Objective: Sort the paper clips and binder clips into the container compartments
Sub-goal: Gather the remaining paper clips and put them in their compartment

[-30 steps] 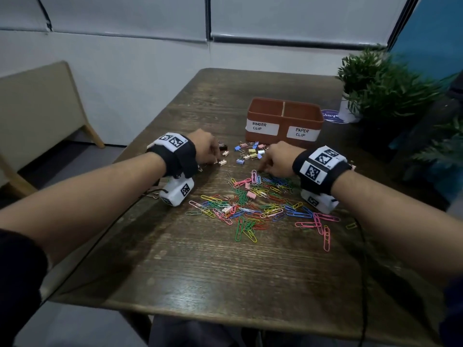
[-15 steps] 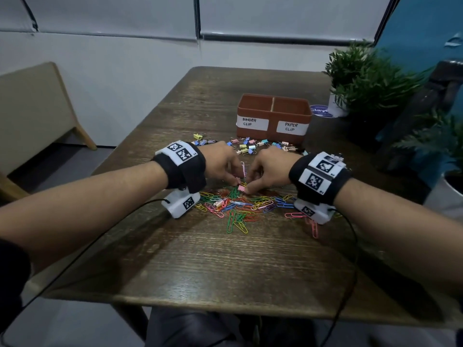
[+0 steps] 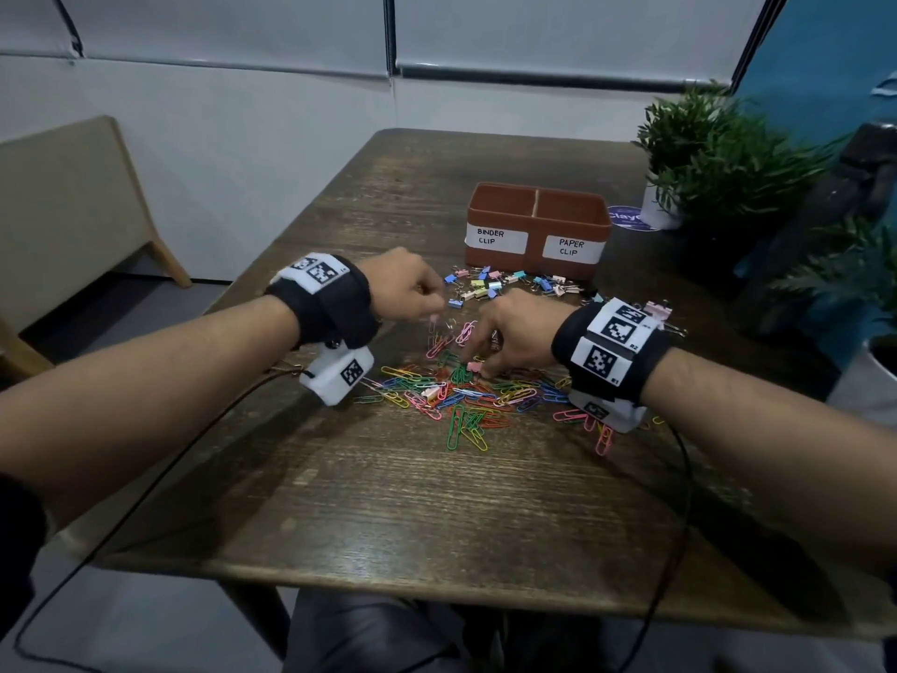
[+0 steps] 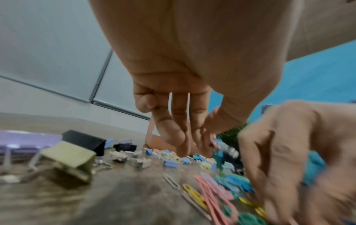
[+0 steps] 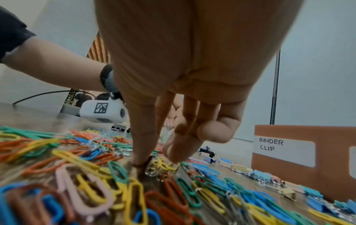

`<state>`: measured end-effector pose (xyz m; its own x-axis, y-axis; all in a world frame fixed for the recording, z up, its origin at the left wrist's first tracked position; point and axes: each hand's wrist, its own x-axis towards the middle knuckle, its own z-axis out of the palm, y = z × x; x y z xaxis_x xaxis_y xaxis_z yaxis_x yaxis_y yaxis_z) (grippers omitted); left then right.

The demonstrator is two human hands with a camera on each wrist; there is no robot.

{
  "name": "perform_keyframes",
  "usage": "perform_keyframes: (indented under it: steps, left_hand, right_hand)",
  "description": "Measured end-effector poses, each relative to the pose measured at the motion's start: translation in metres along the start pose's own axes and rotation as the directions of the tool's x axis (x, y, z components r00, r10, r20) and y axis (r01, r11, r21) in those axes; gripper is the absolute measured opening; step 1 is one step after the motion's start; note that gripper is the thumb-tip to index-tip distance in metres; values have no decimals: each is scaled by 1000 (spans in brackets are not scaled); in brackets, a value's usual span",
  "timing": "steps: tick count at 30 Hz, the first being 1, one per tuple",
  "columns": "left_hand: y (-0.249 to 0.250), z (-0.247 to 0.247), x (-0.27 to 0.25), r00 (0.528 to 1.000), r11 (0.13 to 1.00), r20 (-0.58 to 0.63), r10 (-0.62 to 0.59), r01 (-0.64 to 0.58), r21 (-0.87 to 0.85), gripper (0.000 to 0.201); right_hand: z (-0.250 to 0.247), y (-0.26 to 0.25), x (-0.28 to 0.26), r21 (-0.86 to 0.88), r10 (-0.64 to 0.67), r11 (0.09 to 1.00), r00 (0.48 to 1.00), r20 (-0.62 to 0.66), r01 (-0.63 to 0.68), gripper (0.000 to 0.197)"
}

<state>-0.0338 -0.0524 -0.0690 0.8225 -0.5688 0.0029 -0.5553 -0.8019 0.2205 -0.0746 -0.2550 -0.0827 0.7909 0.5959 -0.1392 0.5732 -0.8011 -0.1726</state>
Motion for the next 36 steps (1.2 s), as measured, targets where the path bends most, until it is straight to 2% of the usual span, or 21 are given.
perform_keyframes:
  steps: [3, 7, 9, 13, 15, 17, 19, 22, 25, 27, 32, 36]
  left_hand:
    - [-17, -12, 2, 992, 990, -13, -129, 128, -51, 25]
    - [-34, -13, 2, 976, 973, -41, -212, 215, 89, 25]
    - [-41, -12, 0, 973, 962, -54, -226, 232, 143, 25]
    - [-50, -5, -3, 975, 960, -6, -220, 218, 175, 20]
    - [-46, -2, -8, 986, 967, 3, -168, 165, 195, 25]
    - [-35, -1, -17, 999, 981, -11, -39, 40, 188, 25]
    - [-18, 1, -29, 994, 990, 25, 110, -112, 83, 16]
    - [4, 14, -46, 964, 972, 134, 232, -222, -82, 15]
    - [7, 26, -47, 951, 963, 157, 266, -257, -78, 24]
    - [5, 28, -46, 951, 963, 153, 269, -263, -62, 30]
    - [8, 24, -53, 927, 941, 164, 336, -336, -31, 29]
    - [12, 23, -56, 925, 939, 200, 324, -341, 56, 33]
  right_hand:
    - [0, 1, 1, 23, 21, 1000, 1000, 9, -21, 21]
    - [-10, 0, -1, 25, 40, 999, 999, -12, -40, 12]
    - [-20, 2, 5, 41, 81, 996, 996, -47, -79, 12]
    - [-36, 15, 35, 31, 196, 981, 968, -155, -194, 18]
    - [-40, 20, 50, 6, 239, 970, 953, -188, -242, 19]
    - [-40, 23, 61, -16, 268, 961, 944, -192, -276, 21]
    - [-34, 24, 68, -56, 280, 953, 939, -202, -297, 28]
    - [-22, 23, 71, -45, 257, 962, 948, -191, -270, 37]
    - [-19, 17, 62, 7, 171, 985, 979, -110, -171, 16]
    - [-20, 13, 49, 32, 127, 992, 990, -56, -126, 10]
    - [-16, 5, 13, 86, 64, 994, 997, 38, -67, 19]
    - [-9, 6, -2, 81, 69, 994, 997, 41, -72, 27]
